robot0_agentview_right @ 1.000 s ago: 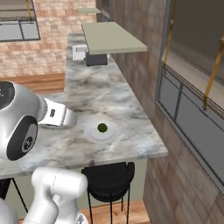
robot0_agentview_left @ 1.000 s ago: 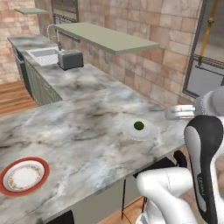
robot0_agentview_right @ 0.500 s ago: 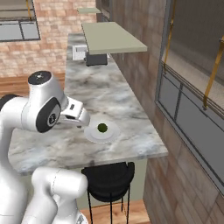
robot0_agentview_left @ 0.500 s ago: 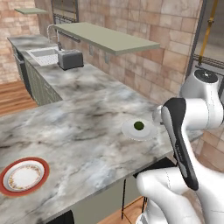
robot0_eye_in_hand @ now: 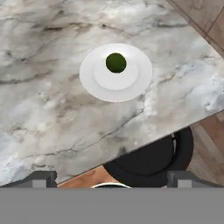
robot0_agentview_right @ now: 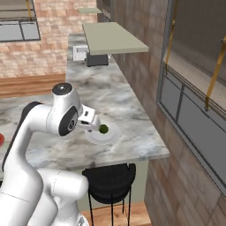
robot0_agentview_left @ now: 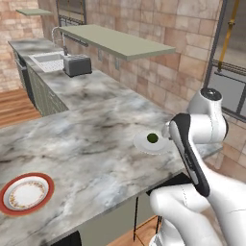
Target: Transport the steak and lime to the fridge. Place the steak on the rack containing meat and place the lime on the rack containing the vegetable, ensuring meats and vegetables are on different racks.
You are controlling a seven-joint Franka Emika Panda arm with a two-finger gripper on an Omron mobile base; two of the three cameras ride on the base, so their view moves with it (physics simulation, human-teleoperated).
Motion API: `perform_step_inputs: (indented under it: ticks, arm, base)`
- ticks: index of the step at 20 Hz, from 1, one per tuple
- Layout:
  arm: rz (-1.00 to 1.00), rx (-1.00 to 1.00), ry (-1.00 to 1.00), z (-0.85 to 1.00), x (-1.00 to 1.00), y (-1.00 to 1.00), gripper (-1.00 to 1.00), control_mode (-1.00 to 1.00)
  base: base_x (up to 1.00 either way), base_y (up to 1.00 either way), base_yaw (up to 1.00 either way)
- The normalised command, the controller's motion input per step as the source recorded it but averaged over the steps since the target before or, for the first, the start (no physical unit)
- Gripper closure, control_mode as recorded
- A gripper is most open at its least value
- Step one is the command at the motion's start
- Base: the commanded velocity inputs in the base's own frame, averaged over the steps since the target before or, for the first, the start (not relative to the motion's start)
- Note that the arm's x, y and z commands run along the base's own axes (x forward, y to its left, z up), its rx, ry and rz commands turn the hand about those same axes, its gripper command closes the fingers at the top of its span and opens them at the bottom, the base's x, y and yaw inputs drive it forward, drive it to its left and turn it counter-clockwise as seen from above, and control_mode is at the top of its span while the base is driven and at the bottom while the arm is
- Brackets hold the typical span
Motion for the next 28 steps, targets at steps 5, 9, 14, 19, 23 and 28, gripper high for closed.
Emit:
perform_step_inputs:
  ticks: [5,9,14,19,23,28]
  arm:
    - [0.02,0.03,0.0,-0.4,0.81,-0.04,-1.0,-1.0]
    - [0.0,0.0,0.02,-0.36,0.64,-0.03,-1.0,-1.0]
    - [0.0,0.0,0.02,-0.33,0.57,-0.04,-1.0,-1.0]
    - [0.0,0.0,0.05,-0.24,0.59,-0.04,-1.0,-1.0]
    - [0.0,0.0,0.05,-0.22,0.63,-0.07,-1.0,-1.0]
    - [0.0,0.0,0.06,-0.26,0.45,-0.11,-1.0,-1.0]
  base:
    - [0.0,0.0,0.0]
    - [0.0,0.0,0.0]
    - [0.0,0.0,0.0]
    - [0.0,0.0,0.0]
    - [0.0,0.0,0.0]
    - [0.0,0.0,0.0]
